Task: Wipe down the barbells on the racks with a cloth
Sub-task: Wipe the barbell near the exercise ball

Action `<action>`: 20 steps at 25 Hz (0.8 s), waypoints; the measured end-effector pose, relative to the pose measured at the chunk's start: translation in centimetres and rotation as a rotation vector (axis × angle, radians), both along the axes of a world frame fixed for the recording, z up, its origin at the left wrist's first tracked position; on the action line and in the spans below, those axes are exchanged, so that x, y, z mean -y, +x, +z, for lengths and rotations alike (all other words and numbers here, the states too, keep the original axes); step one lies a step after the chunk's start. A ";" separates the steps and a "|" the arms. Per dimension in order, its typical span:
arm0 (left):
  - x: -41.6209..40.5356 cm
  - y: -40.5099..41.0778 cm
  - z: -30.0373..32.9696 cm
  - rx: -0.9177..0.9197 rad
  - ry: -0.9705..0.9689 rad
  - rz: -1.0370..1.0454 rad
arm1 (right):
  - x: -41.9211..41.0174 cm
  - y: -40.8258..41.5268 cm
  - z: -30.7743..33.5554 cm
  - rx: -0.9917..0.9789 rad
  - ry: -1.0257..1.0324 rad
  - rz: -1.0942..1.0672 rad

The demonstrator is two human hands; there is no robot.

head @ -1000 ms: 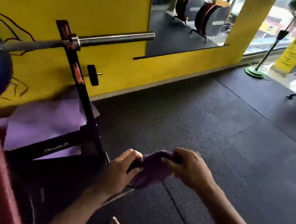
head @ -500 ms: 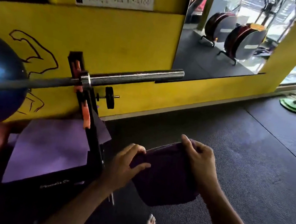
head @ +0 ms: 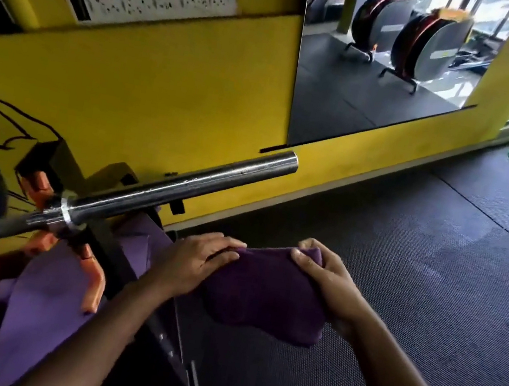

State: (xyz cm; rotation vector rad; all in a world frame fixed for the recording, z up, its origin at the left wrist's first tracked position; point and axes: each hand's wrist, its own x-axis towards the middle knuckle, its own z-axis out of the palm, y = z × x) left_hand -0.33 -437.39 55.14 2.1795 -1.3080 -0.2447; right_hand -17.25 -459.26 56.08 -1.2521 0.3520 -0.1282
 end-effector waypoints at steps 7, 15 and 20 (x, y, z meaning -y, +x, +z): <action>9.7 -0.8 3.9 -0.302 -0.117 -0.127 | 3.2 3.3 2.5 0.157 0.209 -0.084; 10.6 1.4 2.0 0.073 -0.073 0.079 | 2.5 3.4 0.4 -0.013 0.453 -0.194; 4.3 8.0 5.4 0.629 -0.006 0.053 | 4.7 5.5 3.3 0.044 0.142 -0.401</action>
